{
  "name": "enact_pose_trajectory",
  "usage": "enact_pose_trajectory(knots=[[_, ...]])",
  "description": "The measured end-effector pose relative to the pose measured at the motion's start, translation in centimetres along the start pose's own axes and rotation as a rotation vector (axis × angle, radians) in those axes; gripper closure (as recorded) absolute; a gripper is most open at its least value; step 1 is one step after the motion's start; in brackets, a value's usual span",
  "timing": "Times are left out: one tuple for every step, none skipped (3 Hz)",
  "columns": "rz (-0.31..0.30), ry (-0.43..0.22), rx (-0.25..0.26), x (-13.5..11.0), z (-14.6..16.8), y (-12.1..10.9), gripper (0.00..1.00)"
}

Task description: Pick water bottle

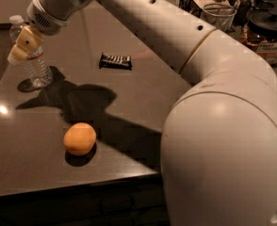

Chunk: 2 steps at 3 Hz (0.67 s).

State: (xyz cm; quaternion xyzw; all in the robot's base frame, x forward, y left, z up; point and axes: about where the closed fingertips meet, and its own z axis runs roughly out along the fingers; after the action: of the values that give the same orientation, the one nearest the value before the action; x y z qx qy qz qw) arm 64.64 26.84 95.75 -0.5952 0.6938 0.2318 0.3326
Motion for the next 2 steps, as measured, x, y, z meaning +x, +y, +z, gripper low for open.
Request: enact_pose_trajectory(knots=[[0.016,-0.013,-0.027,-0.59,0.69,0.22,0.19],[0.032,-0.039,-0.058,-1.28,0.95,0.63,0.42]])
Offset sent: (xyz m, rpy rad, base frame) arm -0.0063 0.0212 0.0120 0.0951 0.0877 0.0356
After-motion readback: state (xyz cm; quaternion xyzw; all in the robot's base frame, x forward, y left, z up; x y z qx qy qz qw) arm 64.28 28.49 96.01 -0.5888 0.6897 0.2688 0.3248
